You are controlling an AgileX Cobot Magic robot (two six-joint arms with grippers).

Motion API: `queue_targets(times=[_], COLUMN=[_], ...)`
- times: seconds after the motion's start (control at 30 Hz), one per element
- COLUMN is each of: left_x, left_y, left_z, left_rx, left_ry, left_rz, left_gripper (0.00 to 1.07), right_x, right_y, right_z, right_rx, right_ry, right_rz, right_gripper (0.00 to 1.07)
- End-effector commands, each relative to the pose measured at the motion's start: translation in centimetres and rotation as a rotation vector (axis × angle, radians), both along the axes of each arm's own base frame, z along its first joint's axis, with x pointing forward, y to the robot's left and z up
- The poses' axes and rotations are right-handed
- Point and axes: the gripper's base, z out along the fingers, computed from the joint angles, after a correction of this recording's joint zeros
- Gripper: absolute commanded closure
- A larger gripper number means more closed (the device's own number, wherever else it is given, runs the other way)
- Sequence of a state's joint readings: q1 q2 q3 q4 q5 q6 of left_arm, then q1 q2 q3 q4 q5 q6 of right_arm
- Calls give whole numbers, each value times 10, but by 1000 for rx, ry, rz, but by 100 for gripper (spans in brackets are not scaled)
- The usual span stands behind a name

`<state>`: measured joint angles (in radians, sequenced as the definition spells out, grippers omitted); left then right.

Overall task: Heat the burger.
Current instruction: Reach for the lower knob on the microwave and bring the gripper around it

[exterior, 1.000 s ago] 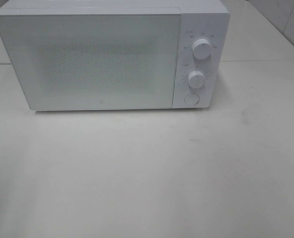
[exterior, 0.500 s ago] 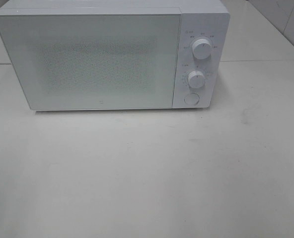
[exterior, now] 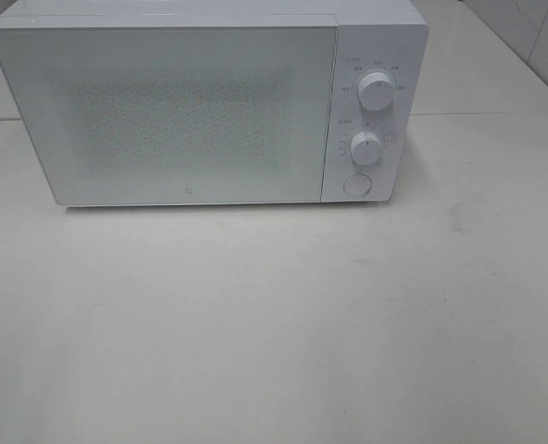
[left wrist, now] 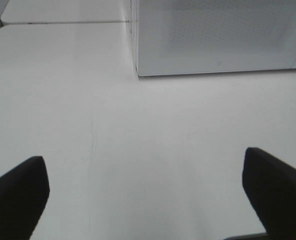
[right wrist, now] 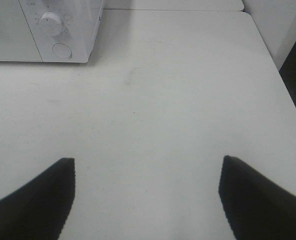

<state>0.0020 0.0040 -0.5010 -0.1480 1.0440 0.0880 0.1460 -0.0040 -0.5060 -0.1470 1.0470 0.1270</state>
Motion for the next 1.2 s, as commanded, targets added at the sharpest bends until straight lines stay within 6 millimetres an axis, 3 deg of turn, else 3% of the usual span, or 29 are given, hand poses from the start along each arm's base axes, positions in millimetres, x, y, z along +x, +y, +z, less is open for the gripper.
queue_targets(times=[0.03, 1.2], left_x=[-6, -5], left_y=[-1, -1], left_z=[0, 0], left_rx=[-8, -10], left_ry=[-47, -41], left_rz=[1, 0], left_gripper=[5, 5], right_x=[-4, -2], right_y=[0, 0], right_z=[0, 1], right_rx=[-6, -8], right_ry=[-36, -28], right_rz=[2, 2], right_gripper=[31, 31])
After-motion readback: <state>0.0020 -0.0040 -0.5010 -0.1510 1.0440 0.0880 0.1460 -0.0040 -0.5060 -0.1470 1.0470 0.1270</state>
